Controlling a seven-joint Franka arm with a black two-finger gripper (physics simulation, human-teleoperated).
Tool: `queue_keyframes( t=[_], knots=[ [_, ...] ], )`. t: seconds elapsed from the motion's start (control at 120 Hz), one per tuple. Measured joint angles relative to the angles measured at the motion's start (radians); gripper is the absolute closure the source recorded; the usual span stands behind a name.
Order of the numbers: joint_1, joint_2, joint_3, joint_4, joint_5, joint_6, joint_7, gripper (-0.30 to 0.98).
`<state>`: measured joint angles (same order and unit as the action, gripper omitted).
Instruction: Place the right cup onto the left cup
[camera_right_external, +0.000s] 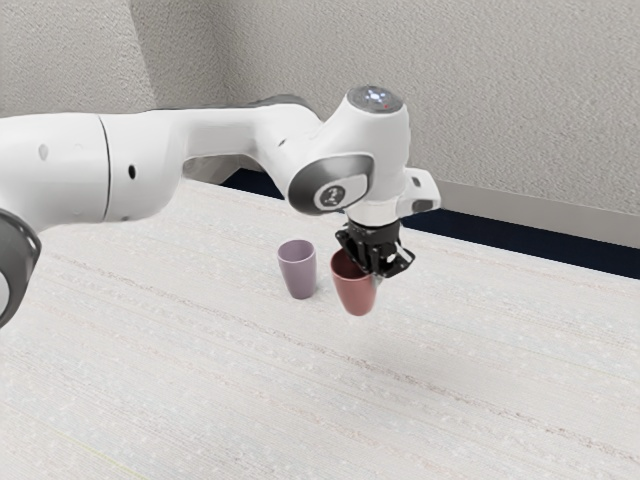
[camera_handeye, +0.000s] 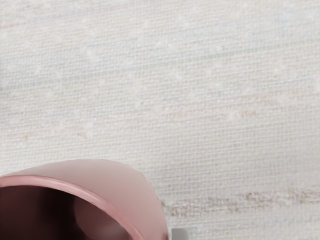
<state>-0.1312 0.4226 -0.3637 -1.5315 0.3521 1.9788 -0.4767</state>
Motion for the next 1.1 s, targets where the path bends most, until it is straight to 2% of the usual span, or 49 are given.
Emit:
queue_keyframes(
  t=[0.117,0.292,0.45,0.825,1.1],
  knots=[
    [0.038,-0.028,0.002,0.001,-0.017,-0.02,0.015,0.78],
    [0.057,-0.036,0.083,0.01,-0.057,-0.035,0.059,0.78],
    [0.057,-0.036,0.115,0.057,-0.071,-0.059,0.108,0.78],
    [0.06,-0.028,0.263,0.101,-0.188,-0.117,0.268,0.78],
    [0.094,-0.002,0.281,0.16,-0.216,-0.128,0.396,0.78]
  ],
)
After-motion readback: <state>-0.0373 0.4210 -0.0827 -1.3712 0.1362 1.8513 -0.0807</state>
